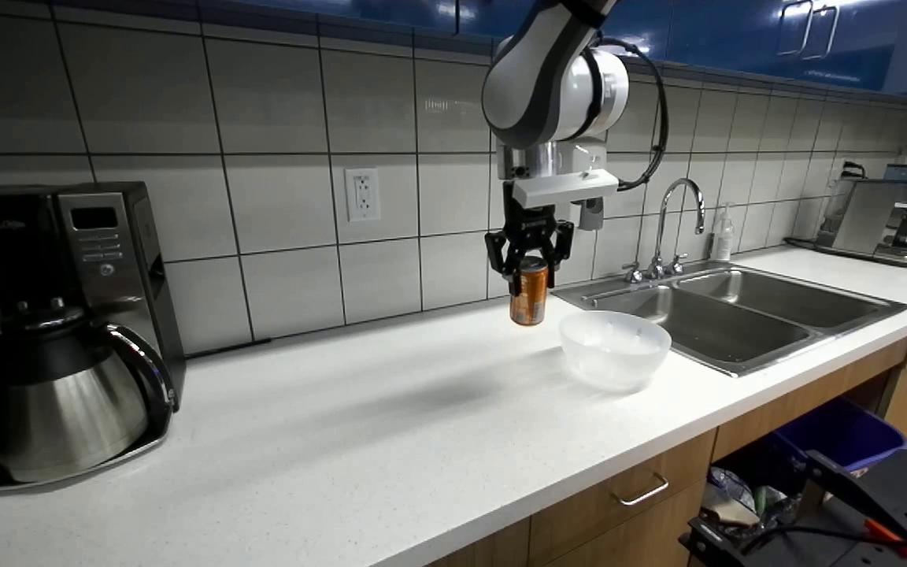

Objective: Put the can in the bowl

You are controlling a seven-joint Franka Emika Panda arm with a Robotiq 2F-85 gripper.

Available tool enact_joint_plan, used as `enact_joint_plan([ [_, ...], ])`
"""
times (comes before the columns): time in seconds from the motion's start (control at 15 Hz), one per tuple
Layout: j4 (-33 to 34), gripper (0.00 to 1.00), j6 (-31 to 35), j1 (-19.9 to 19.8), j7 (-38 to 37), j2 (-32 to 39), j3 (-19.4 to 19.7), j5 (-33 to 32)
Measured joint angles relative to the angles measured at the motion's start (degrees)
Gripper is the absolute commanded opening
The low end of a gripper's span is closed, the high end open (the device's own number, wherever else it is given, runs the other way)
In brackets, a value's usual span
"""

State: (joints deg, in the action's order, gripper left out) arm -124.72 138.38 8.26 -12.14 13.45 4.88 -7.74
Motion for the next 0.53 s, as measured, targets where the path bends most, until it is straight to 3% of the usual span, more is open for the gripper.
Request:
enact_joint_plan([
  [0.53, -4.39, 0.38, -1.31, -4.68, -2.07, -4.43, 1.35, -0.92],
])
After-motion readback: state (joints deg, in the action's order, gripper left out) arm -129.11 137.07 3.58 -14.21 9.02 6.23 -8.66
